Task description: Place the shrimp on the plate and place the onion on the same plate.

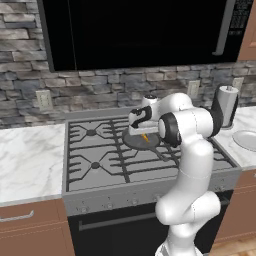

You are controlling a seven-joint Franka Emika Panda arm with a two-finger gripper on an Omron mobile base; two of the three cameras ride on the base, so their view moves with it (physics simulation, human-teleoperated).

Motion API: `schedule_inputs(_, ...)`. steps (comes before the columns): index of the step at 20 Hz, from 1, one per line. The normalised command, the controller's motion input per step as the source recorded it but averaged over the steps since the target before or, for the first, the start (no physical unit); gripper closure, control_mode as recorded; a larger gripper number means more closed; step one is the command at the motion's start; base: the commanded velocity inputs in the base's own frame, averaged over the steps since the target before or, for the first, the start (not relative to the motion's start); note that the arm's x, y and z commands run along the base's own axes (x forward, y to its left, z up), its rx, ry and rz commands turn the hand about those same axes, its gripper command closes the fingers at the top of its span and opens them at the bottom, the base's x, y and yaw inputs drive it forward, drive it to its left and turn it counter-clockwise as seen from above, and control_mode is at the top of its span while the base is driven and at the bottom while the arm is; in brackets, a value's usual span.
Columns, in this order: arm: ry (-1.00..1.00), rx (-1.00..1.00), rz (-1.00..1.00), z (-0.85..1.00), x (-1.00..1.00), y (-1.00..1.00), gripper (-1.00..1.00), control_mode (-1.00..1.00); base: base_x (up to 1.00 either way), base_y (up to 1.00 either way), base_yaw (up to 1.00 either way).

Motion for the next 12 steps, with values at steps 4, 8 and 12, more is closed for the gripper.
schedule_inputs(4, 0.01, 0.0, 0.01, -0.25, 0.0, 0.0, 1.0, -1.0, 0.0, 0.0, 0.0)
schedule_inputs(8, 0.0, 0.0, 0.0, 0.08, 0.0, 0.0, 1.0, -1.0, 0.0, 0.0, 0.0)
schedule_inputs(12, 0.0, -0.02, 0.0, 0.47, -0.05, 0.02, 1.0, -1.0, 0.0, 0.0, 0.0)
